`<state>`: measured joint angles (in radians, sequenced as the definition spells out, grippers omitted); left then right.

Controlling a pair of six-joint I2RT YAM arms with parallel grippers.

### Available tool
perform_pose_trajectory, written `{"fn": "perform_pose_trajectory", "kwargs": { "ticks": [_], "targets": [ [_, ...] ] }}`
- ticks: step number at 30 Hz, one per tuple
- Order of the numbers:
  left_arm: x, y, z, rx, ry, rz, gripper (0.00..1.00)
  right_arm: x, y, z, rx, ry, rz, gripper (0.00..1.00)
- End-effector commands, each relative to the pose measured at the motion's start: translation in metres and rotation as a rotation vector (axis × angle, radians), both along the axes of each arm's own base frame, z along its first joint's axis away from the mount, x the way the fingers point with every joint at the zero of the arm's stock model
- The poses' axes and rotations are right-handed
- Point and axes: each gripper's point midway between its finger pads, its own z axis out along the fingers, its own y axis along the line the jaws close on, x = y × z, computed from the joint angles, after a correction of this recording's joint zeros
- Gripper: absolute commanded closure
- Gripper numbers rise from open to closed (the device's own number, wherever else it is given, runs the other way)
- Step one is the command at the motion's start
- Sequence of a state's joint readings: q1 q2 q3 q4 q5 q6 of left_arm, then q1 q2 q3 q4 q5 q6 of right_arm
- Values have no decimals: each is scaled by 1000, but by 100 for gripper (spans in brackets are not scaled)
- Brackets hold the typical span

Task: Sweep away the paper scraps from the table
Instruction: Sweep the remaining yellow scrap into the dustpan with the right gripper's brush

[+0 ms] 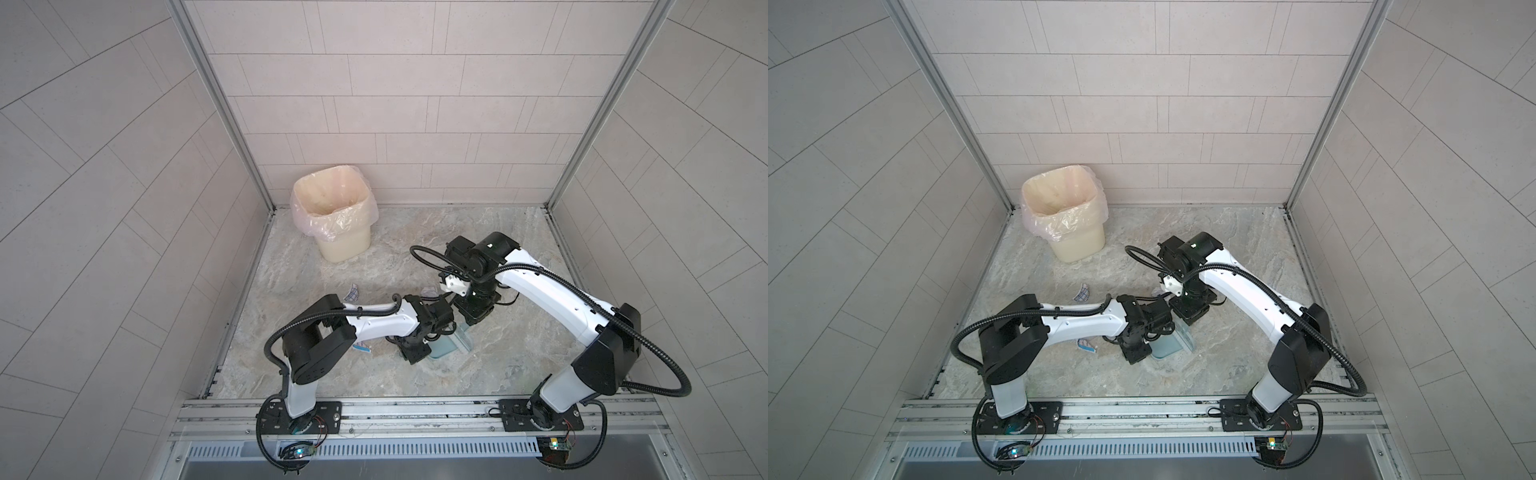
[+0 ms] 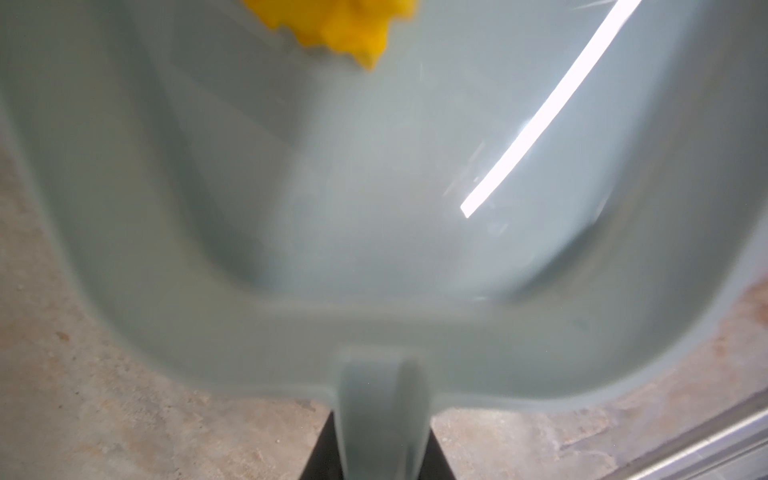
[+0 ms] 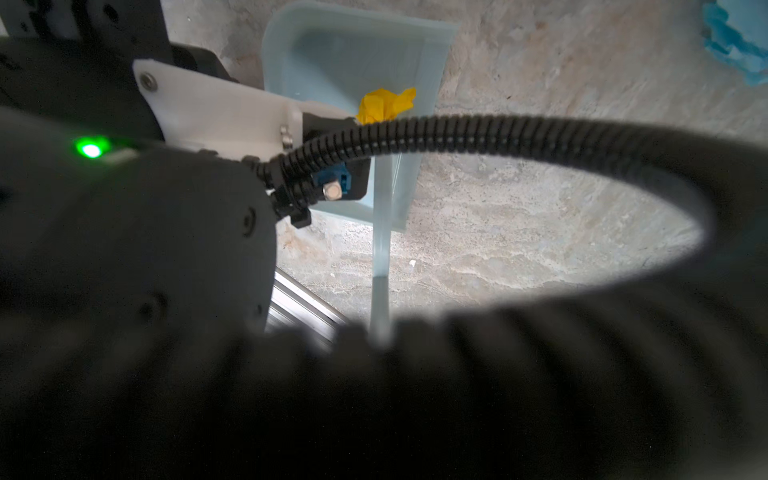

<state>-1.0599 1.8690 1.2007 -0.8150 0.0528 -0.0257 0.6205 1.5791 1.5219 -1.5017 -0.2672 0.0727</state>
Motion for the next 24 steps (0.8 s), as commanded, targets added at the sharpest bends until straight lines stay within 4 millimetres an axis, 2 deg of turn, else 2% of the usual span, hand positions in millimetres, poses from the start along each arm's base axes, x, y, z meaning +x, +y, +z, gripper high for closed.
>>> {"fn": "perform_pose_trajectory", "kwargs": {
  "ticks": [1, 6, 16, 19, 24],
  "targets": [
    [0, 3, -4, 22, 8, 3, 100, -2, -19, 9, -39, -7, -48, 100],
    [1, 3, -3, 19, 2, 4, 100, 11, -31, 11, -79, -48, -83, 100],
    [1, 1, -3, 15, 4, 7, 100, 33, -20, -4, -109, -69, -85, 100],
    [1, 1, -3, 16, 3, 5, 100, 34, -11, -7, -124, -58, -47, 100],
    [2, 1, -3, 16, -1, 7, 100, 21, 11, -9, -82, 6, 11, 100]
  ]
}}
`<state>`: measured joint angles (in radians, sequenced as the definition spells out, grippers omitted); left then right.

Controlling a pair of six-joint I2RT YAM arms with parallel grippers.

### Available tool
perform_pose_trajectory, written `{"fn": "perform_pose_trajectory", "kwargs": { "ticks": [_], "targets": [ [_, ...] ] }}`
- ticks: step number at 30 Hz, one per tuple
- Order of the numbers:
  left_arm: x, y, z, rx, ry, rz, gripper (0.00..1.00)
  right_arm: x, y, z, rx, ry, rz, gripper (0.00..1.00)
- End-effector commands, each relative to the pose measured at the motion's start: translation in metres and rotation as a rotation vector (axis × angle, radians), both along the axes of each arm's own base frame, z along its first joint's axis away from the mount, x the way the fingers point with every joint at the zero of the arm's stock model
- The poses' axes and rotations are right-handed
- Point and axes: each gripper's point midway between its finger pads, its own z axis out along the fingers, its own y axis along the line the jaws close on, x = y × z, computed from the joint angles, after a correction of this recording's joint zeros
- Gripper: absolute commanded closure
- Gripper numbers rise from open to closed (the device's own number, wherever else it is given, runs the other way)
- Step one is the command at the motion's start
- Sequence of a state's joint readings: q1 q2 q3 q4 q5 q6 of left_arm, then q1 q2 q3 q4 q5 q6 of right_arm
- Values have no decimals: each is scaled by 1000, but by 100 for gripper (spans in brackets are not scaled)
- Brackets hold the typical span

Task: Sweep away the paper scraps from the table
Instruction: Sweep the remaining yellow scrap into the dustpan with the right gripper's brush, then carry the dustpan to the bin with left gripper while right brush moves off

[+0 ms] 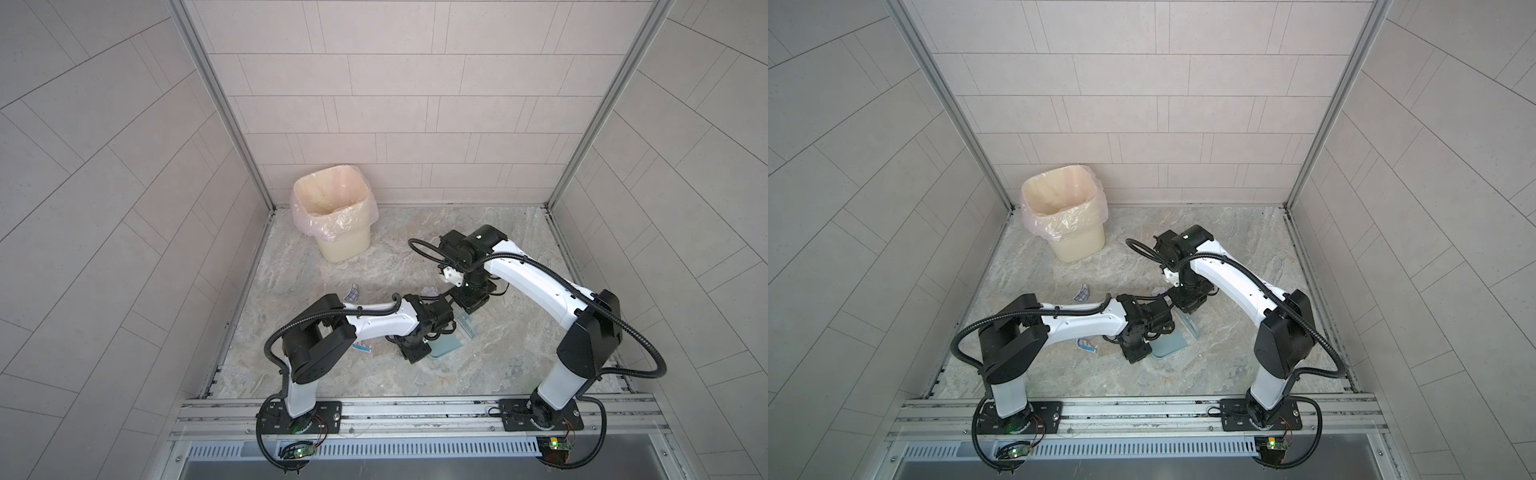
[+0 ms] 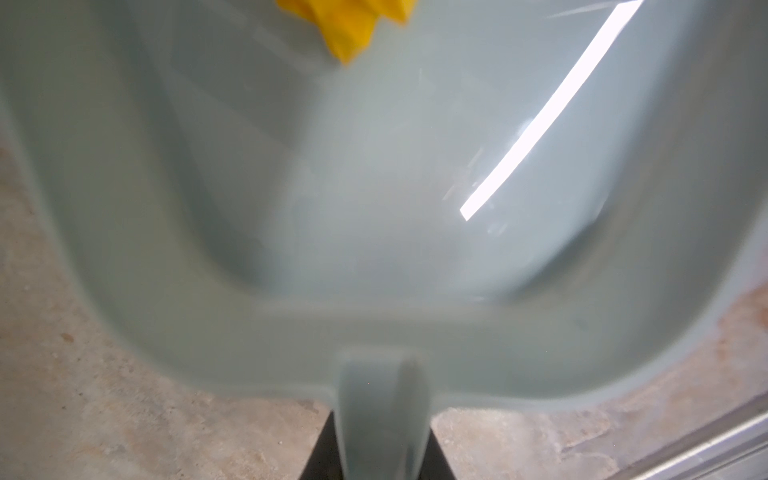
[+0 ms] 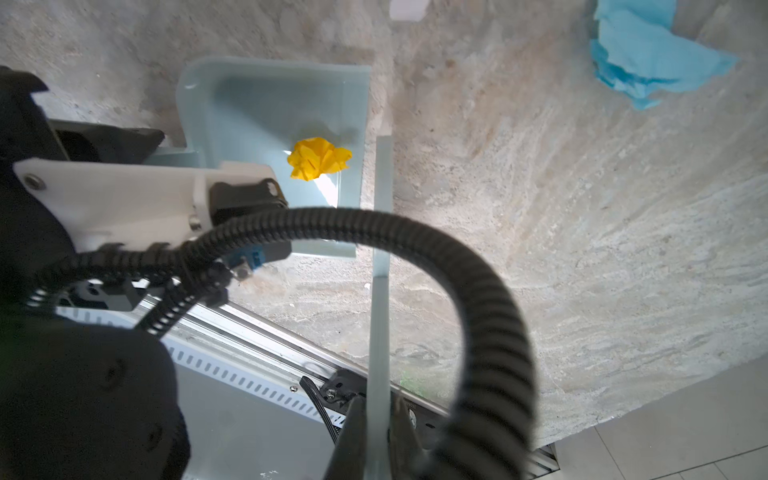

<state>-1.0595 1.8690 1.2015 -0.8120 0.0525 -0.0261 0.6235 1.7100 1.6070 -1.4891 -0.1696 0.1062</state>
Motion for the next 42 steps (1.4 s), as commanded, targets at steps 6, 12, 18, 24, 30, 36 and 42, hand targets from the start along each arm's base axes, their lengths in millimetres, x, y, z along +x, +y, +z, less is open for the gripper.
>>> {"fn": "perform_pose_trajectory", "kwargs": {
  "ticks": [6, 12, 18, 24, 30, 36, 42],
  "targets": [
    [2, 2, -3, 17, -1, 12, 100, -30, 19, 15, 126, 88, 28, 100],
    [2, 3, -2, 19, -5, 13, 100, -35, 4, 19, 98, 77, 10, 100],
    [4, 4, 2, 10, -26, 22, 100, -22, -26, 26, 33, 12, -50, 100],
    [12, 4, 18, -29, -88, 41, 100, -20, -42, 32, 67, -28, -130, 100],
    [19, 10, 49, -81, -151, 88, 100, -22, -54, 26, 178, -46, -277, 100],
    [31, 32, 95, -118, -205, 176, 100, -27, -63, 15, 229, -45, -368, 100],
    [49, 74, 149, -136, -262, 317, 100, -29, -65, 8, 253, -40, -395, 100]
  ]
}}
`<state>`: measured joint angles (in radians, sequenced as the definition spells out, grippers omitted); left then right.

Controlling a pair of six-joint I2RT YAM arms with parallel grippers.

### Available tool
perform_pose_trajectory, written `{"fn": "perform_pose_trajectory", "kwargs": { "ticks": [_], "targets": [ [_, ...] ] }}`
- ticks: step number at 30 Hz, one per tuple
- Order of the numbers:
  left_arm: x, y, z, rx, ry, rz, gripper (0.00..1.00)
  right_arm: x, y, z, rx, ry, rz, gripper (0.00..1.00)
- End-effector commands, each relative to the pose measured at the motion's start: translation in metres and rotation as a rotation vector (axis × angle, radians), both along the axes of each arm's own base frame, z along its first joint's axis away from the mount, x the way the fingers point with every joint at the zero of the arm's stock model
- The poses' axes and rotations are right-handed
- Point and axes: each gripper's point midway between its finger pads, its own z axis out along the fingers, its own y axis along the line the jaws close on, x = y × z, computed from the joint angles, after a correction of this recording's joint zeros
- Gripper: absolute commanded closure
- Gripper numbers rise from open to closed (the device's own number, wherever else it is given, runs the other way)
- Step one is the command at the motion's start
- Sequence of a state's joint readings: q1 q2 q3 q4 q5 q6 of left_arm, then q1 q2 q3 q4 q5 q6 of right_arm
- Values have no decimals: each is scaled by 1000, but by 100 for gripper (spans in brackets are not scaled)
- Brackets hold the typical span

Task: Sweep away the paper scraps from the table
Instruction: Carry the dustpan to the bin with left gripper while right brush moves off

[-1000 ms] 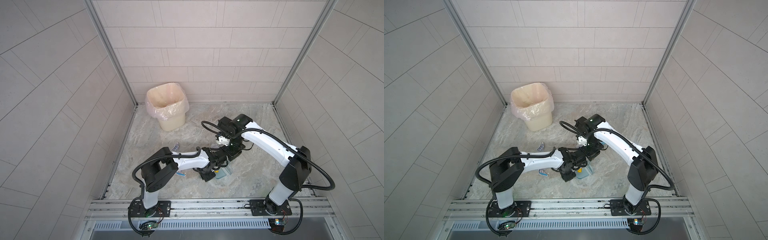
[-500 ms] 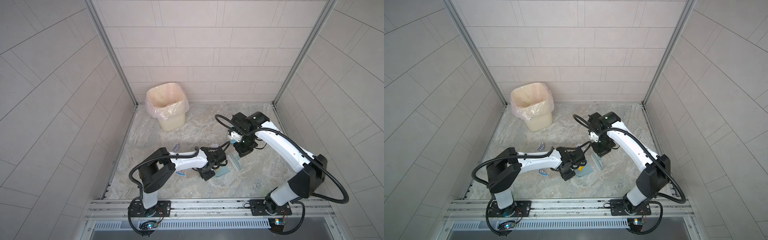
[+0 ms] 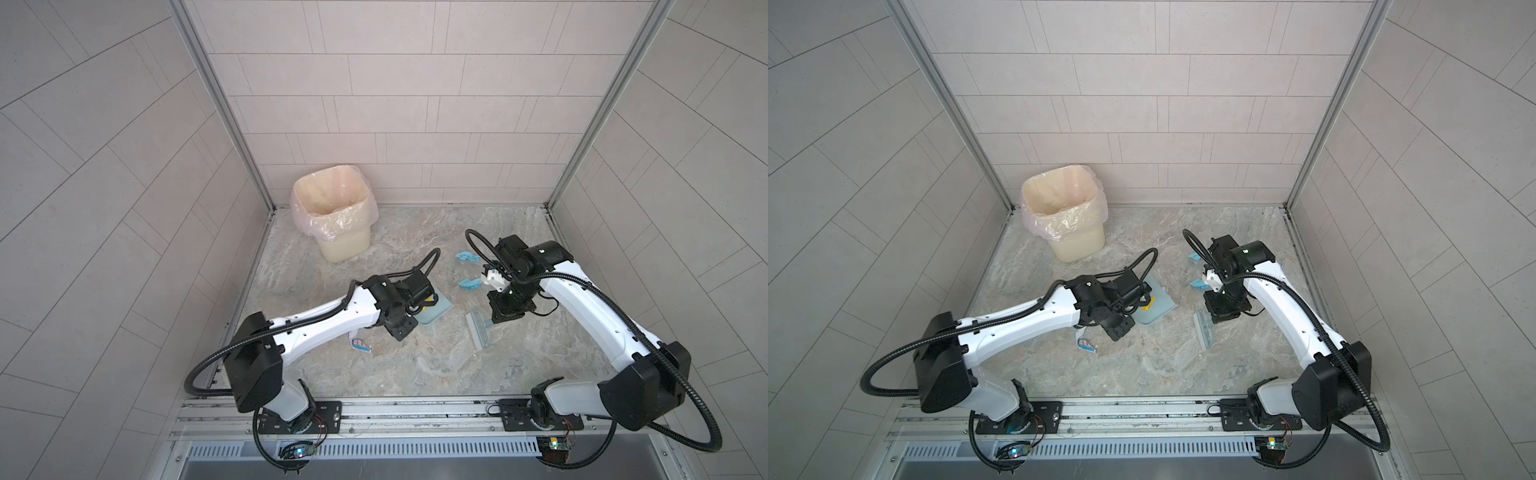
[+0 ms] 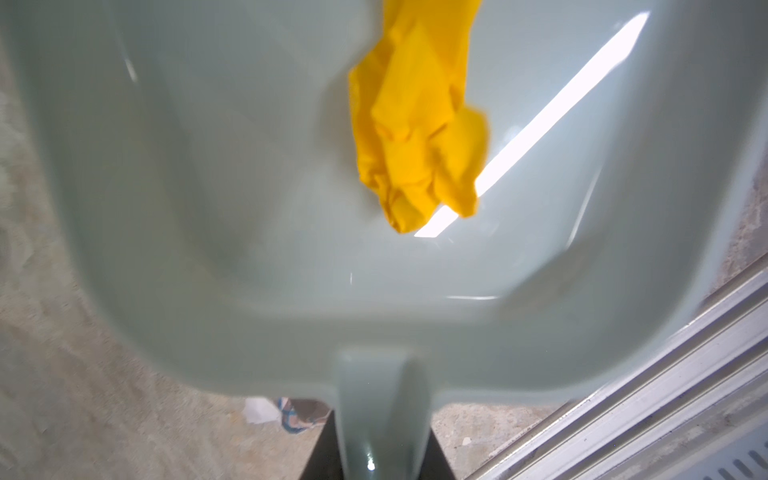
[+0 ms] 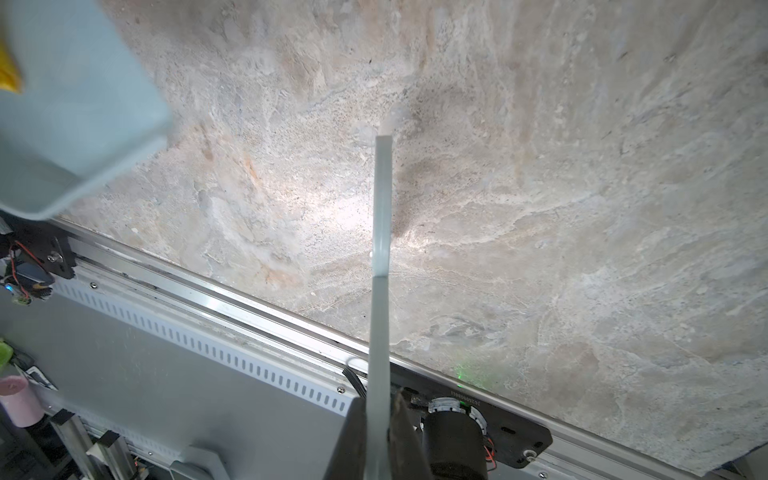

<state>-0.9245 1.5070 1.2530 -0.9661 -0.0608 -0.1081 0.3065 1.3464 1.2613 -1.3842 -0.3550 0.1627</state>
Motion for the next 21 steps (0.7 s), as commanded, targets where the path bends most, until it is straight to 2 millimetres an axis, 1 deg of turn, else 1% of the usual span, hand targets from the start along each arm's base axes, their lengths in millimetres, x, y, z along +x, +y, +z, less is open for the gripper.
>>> {"fn": "perform_pose_trajectory", "kwargs": {
  "ticks": [1, 5, 11, 14, 21],
  "targets": [
    [6, 39, 37, 16, -31, 120, 100, 2, 2, 4, 35, -26, -17, 100],
    [17, 74, 68, 23, -69, 220, 100, 4, 2, 5, 44, -33, -19, 100],
    [33, 118, 109, 56, -132, 335, 100, 5, 1, 5, 54, -31, -17, 100],
    [42, 138, 123, 58, -158, 398, 100, 5, 1, 6, 60, -31, -18, 100],
    [63, 187, 148, 81, -205, 547, 100, 6, 1, 8, 72, -32, -21, 100]
  ]
}}
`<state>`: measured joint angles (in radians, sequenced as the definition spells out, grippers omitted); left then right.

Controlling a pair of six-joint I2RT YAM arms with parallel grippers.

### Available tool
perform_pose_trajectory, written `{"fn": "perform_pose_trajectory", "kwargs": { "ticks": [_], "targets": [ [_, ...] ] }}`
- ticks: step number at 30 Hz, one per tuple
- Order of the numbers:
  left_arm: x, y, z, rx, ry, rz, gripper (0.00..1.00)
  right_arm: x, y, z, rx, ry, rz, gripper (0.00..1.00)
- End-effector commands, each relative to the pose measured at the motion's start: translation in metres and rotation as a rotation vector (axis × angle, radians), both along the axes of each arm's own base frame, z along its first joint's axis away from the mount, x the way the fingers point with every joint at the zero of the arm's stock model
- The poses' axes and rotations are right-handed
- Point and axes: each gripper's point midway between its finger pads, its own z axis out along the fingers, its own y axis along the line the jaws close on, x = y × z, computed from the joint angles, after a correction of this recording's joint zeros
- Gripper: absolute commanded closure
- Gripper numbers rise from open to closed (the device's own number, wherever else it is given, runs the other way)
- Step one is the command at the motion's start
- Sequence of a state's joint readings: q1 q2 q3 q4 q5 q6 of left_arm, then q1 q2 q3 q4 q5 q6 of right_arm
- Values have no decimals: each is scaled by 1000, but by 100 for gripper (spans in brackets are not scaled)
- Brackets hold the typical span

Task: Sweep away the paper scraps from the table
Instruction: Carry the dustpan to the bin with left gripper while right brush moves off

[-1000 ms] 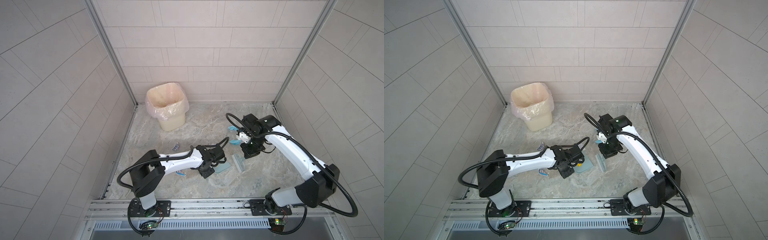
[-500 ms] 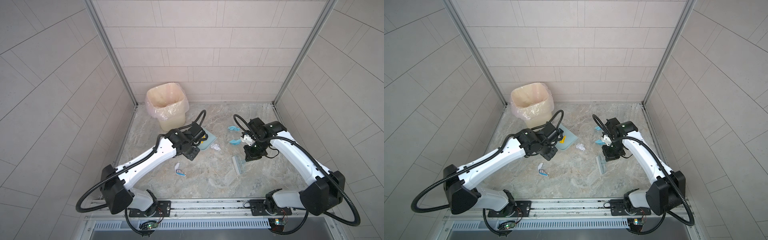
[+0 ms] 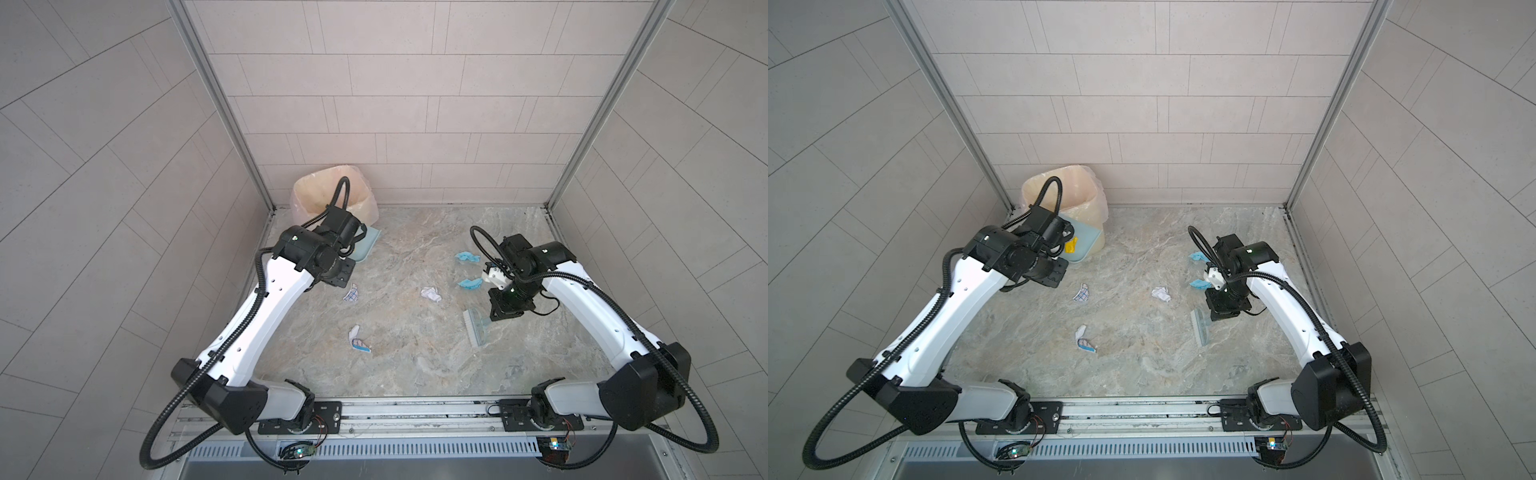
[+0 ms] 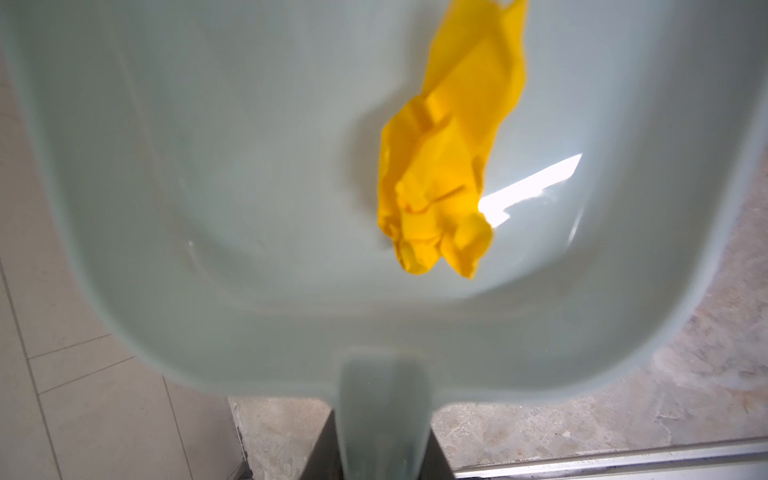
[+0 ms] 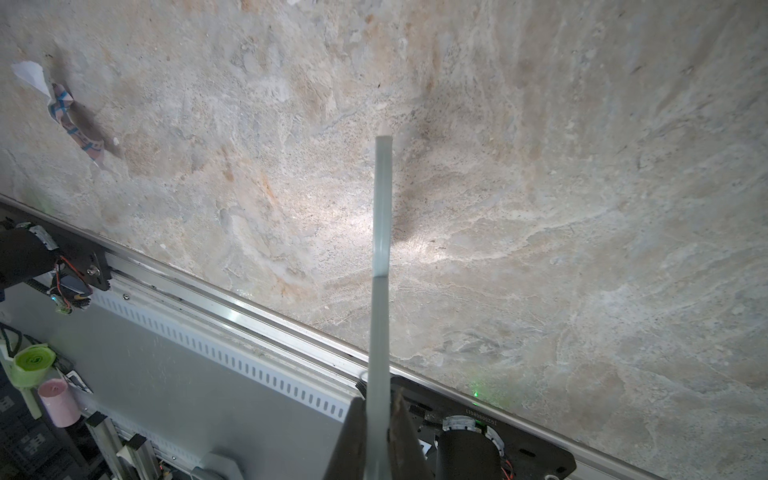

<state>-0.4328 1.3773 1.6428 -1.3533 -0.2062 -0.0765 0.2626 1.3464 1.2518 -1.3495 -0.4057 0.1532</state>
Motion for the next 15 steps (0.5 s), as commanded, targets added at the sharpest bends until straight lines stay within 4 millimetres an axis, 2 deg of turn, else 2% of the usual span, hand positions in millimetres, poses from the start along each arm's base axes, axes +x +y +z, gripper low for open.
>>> {"fn": "perform_pose_trajectory", "kwargs": {
  "ticks": [1, 9, 15],
  "targets": [
    [2, 28, 14, 43, -10, 65, 100, -2, 0, 8, 18, -19, 13, 100],
    [35, 75, 34, 104, -47, 149, 100, 1, -1, 8, 25, -10, 21, 100],
    [67, 104, 51, 167, -71, 196, 100, 3, -3, 11, 27, -7, 22, 100]
  ]
}}
